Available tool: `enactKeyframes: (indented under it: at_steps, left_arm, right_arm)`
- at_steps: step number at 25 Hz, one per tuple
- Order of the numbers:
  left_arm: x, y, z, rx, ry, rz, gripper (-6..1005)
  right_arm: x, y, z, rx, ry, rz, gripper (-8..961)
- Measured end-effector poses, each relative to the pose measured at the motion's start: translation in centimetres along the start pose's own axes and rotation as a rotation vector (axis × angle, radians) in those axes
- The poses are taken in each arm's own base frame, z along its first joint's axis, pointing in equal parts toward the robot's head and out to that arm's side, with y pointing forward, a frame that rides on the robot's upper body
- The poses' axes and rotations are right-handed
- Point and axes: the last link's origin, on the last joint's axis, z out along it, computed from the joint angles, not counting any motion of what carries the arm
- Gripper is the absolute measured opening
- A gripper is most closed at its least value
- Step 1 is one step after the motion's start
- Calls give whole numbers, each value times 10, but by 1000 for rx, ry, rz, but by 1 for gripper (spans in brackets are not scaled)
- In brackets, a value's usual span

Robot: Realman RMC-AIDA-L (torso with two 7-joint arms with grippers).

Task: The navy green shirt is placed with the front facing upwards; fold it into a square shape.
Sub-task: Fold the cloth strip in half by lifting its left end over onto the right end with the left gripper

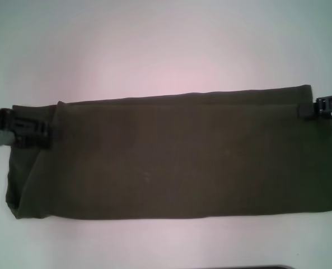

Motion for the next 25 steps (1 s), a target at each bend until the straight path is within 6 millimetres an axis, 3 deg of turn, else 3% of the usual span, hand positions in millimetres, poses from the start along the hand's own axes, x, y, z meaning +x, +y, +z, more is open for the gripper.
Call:
enactKeyframes:
  at_steps: [12, 25]
  left_arm:
    - [-6, -25, 37, 88, -27, -114, 612]
    - [-5, -42, 37, 222, -26, -133, 612]
  right_arm:
    - [8, -5, 24, 3, -32, 26, 658]
    - [11, -6, 25, 2, -35, 35, 659]
